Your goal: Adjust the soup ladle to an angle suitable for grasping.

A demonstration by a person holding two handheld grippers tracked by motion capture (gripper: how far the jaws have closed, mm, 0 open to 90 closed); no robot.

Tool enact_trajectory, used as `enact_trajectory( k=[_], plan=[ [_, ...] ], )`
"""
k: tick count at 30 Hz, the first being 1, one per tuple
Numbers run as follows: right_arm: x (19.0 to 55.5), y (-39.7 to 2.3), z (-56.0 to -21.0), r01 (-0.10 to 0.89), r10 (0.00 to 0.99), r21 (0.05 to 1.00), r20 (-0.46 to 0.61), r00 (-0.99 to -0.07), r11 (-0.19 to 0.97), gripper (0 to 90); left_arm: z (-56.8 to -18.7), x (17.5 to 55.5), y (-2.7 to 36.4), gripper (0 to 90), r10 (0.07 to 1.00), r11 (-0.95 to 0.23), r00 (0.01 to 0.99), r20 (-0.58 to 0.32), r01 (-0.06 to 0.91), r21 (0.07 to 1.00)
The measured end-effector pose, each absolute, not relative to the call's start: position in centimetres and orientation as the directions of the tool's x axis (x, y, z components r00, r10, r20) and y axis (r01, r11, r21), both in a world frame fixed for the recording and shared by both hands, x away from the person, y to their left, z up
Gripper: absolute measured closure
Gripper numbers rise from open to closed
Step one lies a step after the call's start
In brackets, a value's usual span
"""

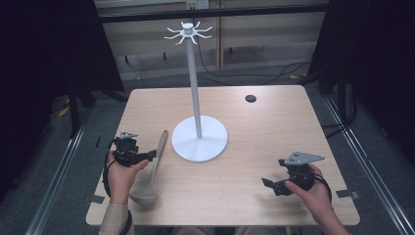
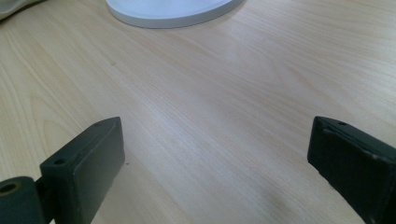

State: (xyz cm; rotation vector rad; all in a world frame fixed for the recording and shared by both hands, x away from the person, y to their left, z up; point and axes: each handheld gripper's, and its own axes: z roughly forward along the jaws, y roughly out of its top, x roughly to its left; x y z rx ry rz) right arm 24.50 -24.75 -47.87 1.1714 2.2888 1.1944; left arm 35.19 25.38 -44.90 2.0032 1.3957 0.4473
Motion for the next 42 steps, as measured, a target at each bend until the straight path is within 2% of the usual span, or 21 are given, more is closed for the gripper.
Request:
enact_trajectory(
  k=[5, 7, 8, 9, 11, 12, 14, 15, 16, 20, 24, 29, 42],
  plan=[
    [24.5, -24.7, -47.8, 0.527, 0.779, 0.789, 0.100, -0.618, 0.316, 3.4, -44.6, 35.2, 25.5, 25.2, 0.921, -0.222, 0.378, -0.090, 0.702, 0.677],
    [24.5, -24.7, -47.8, 0.529, 0.780, 0.789, 0.103, -0.617, 0.314, 3.4, -44.4, 35.2, 25.3, 28.2, 0.912, -0.238, 0.400, -0.090, 0.697, 0.676],
    [24.5, -24.7, -47.8, 0.529, 0.780, 0.789, 0.103, -0.617, 0.314, 3.4, -44.4, 35.2, 25.3, 32.9, 0.912, -0.238, 0.400, -0.090, 0.697, 0.676],
    [24.6, -24.7, -47.9, 0.533, 0.781, 0.787, 0.108, -0.616, 0.312, 3.4, -44.3, 35.1, 24.8, 38.5, 0.897, -0.291, 0.438, -0.060, 0.688, 0.665],
    [24.7, -24.7, -47.9, 0.533, 0.781, 0.787, 0.109, -0.615, 0.310, 3.4, -44.4, 35.1, 24.4, 47.5, 0.880, -0.306, 0.468, -0.083, 0.691, 0.655],
    [24.8, -24.7, -47.9, 0.533, 0.781, 0.787, 0.109, -0.615, 0.310, 3.4, -44.3, 35.2, 24.2, 56.6, 0.872, -0.313, 0.480, -0.097, 0.697, 0.645],
    [24.9, -24.7, -48.0, 0.535, 0.780, 0.786, 0.112, -0.615, 0.309, 3.4, -44.4, 35.4, 24.0, 68.2, 0.871, -0.319, 0.482, -0.092, 0.699, 0.640],
    [24.9, -24.7, -48.0, 0.535, 0.780, 0.786, 0.112, -0.615, 0.309, 3.4, -44.3, 35.6, 23.9, 68.2, 0.866, -0.336, 0.492, -0.091, 0.706, 0.623],
    [25.0, -24.7, -48.0, 0.534, 0.780, 0.787, 0.111, -0.616, 0.309, 3.4, -44.3, 35.9, 23.6, 75.8, 0.866, -0.328, 0.489, -0.106, 0.714, 0.619],
    [25.0, -24.5, -48.0, 0.527, 0.773, 0.789, 0.108, -0.626, 0.316, 3.4, -44.2, 36.8, 23.4, 85.1, 0.870, -0.342, 0.485, -0.088, 0.723, 0.601],
    [25.0, -24.4, -47.9, 0.528, 0.772, 0.789, 0.110, -0.625, 0.315, 3.4, -44.4, 37.7, 23.5, 90.0, 0.883, -0.343, 0.464, -0.072, 0.742, 0.577],
    [24.9, -24.4, -47.8, 0.527, 0.773, 0.790, 0.110, -0.624, 0.313, 3.4, -45.3, 38.6, 23.8, 90.0, 0.899, -0.316, 0.430, -0.084, 0.770, 0.555],
    [24.9, -24.5, -47.7, 0.523, 0.775, 0.794, 0.108, -0.623, 0.310, 3.4, -47.3, 40.1, 23.0, 90.0, 0.898, -0.336, 0.430, -0.090, 0.805, 0.489]
  ],
)
